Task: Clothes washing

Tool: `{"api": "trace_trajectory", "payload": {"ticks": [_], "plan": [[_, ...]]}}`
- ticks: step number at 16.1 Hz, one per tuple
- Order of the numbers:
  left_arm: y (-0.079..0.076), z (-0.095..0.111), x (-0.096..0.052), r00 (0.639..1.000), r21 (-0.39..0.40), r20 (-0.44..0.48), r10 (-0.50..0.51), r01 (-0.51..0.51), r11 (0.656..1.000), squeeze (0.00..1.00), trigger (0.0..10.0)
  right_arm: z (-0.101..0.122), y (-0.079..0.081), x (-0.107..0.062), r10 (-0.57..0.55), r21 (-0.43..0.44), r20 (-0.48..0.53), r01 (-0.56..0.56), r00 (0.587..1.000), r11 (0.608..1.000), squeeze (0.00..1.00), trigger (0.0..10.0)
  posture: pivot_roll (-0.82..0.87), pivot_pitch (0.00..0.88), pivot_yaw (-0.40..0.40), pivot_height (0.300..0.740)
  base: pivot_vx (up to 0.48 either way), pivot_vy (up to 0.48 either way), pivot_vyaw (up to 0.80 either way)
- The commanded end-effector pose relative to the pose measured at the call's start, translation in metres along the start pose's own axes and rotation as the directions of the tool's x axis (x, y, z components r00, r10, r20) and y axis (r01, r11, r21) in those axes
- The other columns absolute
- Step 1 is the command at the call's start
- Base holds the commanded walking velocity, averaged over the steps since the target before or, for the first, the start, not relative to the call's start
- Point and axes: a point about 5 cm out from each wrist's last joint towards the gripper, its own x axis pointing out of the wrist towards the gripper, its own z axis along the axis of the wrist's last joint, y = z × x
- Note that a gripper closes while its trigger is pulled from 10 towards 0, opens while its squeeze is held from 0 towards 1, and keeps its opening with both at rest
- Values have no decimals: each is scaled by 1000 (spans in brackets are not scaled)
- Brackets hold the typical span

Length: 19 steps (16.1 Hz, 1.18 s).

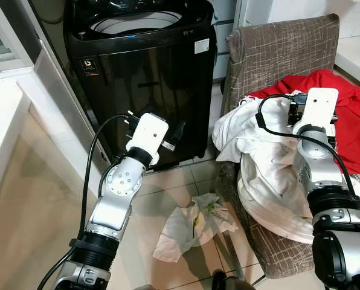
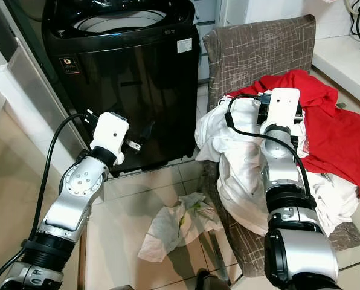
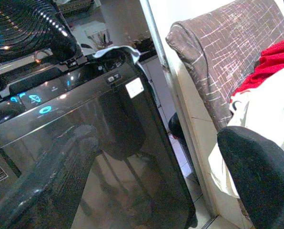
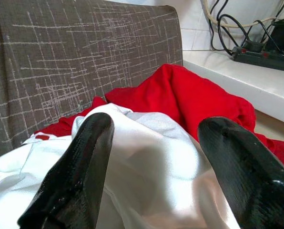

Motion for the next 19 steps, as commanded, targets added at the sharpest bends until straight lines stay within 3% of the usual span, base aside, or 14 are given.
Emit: {"api": "trace_trajectory", "payload": {"ticks": [1, 6, 7, 9, 10, 13, 15, 16, 17, 19], "plan": [[3, 2, -1, 1000, 12, 14, 7, -7, 1000, 0, 10000, 6, 2, 3, 4, -5, 5, -4, 1000, 1000, 0, 10000, -36, 17, 54, 740, 0, 0, 0], [3, 2, -1, 1000, 12, 14, 7, -7, 1000, 0, 10000, 6, 2, 3, 4, -5, 5, -4, 1000, 1000, 0, 10000, -36, 17, 54, 740, 0, 0, 0], [-1, 1, 2, 1000, 9, 8, -8, 8, 1000, 0, 10000, 2, 4, 1, 31, 19, 4, -31, 1000, 999, 1000, 10000, -52, 0, 44, 740, 0, 0, 0], [-7, 0, 5, 1000, 2, 0, -29, 29, 1000, 0, 10000, -2, 6, -2, 47, 27, 12, -47, 999, 999, 1000, 10000, -52, 0, 44, 740, 0, 0, 0], [-8, 0, 6, 1000, 0, -1, -30, 30, 1000, 0, 10000, -2, 7, -3, 47, 20, 5, -47, 999, 999, 0, 10000, -60, 0, 47, 740, 0, 0, 0], [-6, -3, 6, 1000, -65, -21, 2, -4, 998, 0, 10000, -2, 14, -5, 81, 50, 17, -82, 997, 995, 0, 10000, -53, 0, 38, 740, 0, 0, 0], [-5, -4, 5, 1000, -58, -23, 10, -11, 998, 0, 10000, -1, 21, -7, 114, 61, 31, -115, 993, 991, 0, 10000, -41, 0, 28, 740, 0, 0, 0], [-6, -4, 4, 1000, -54, -23, 10, -11, 998, 0, 10000, 0, 23, -8, 124, 75, 42, -126, 991, 989, 220, 10000, -41, 0, 28, 740, 0, 0, 0], [-6, -4, 3, 1000, -46, -23, 10, -11, 999, 0, 10000, 0, 27, -10, 157, 83, 52, -161, 986, 983, 1000, 10000, -34, 0, 24, 740, 0, 0, 0], [-4, -4, 2, 1000, -38, -22, 17, -18, 999, 0, 10000, 0, 26, -9, 148, 63, 49, -151, 988, 987, 1000, 10000, -24, 0, 15, 740, 0, 0, 0]]}}
